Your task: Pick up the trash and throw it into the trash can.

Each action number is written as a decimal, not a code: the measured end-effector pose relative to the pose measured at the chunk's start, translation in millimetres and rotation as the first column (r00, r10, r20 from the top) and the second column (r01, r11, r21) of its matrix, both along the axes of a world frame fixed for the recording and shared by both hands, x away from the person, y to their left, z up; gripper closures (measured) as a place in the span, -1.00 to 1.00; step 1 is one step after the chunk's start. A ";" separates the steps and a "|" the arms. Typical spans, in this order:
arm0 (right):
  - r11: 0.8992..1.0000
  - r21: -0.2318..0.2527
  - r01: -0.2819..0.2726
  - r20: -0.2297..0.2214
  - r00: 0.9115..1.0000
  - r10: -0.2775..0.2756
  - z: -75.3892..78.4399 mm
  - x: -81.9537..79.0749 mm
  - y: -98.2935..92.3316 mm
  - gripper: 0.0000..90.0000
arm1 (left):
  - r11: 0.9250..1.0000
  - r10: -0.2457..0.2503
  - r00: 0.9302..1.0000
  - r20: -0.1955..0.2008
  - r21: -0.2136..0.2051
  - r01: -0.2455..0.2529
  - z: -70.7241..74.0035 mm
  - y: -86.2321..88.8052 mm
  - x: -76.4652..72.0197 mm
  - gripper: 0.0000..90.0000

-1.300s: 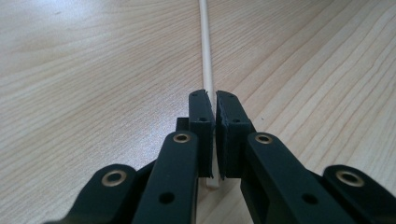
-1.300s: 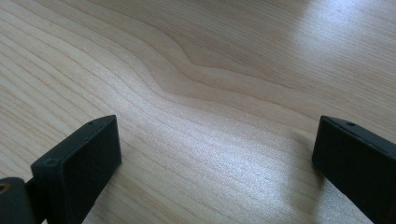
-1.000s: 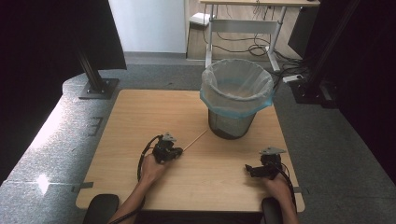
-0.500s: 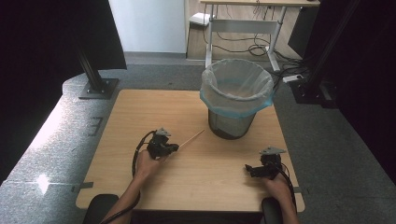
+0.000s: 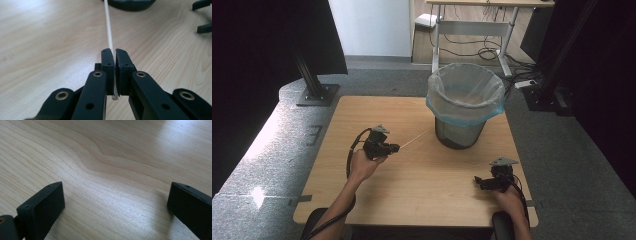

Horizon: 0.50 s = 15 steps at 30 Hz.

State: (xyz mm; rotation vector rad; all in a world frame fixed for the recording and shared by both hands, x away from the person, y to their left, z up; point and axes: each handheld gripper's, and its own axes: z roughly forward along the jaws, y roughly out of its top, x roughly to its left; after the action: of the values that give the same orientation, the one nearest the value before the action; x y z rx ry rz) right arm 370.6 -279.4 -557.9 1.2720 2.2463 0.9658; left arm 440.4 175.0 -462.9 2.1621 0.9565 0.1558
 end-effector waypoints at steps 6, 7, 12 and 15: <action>1.000 0.000 0.000 0.000 1.000 0.000 0.0 0.0 0.0 -0.99 | 1.000 0.009 1.000 0.021 -0.010 -0.009 24.0 5.4 3.8 0.92; 1.000 0.000 0.000 0.000 1.000 0.000 0.0 0.0 0.0 -0.99 | 1.000 0.009 1.000 0.024 -0.007 -0.009 28.3 6.4 4.5 0.92; 1.000 0.000 -0.001 0.001 1.000 0.001 0.0 0.0 0.0 -0.99 | 1.000 0.018 0.999 0.040 -0.004 -0.018 50.3 11.3 7.6 0.92; 1.000 0.001 0.000 -0.001 1.000 0.000 0.0 -0.1 0.1 -0.99 | 1.000 0.024 0.999 0.046 -0.013 -0.024 64.3 15.6 9.7 0.92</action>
State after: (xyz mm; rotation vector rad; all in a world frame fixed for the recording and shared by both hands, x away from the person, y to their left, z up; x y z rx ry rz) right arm 370.5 -279.3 -557.9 1.2733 2.2464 0.9662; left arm 450.0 190.5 -398.6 2.1266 0.9550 0.2102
